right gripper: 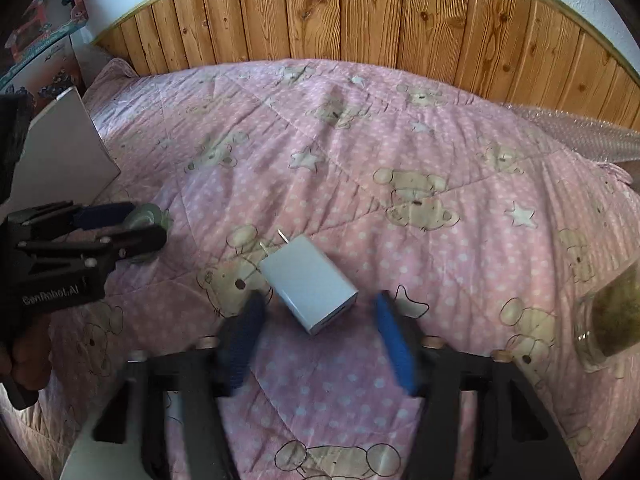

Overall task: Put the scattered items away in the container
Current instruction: 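Grasp the green tape roll with the left tool while the right tool grasps the white charger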

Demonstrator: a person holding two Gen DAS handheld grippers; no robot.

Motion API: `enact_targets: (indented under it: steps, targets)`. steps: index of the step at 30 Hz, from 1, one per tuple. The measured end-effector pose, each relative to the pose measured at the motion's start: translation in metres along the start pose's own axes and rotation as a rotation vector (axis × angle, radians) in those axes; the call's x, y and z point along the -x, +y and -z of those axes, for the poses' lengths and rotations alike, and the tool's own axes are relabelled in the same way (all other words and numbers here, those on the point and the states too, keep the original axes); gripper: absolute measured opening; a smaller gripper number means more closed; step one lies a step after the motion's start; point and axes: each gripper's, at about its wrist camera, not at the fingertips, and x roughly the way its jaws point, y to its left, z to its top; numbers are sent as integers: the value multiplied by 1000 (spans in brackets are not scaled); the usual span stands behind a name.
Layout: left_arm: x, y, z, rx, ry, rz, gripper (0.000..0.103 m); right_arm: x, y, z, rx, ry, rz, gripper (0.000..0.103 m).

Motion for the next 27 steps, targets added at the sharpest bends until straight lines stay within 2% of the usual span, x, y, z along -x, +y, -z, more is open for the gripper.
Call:
enact_targets:
  steps: [1, 4, 15, 27]
  targets:
    - [0, -1, 0, -13, -5, -7, 58, 0, 2, 0, 5, -10, 3, 39]
    - [1, -5, 2, -46, -12, -8, 50, 0, 1, 0, -28, -12, 18, 34]
    - [17, -6, 4, 1, 16, 31, 49, 20, 6, -3, -134, -12, -69, 32]
    - [73, -17, 10, 20, -7, 72, 49, 68, 36, 9, -140, -55, -145, 31]
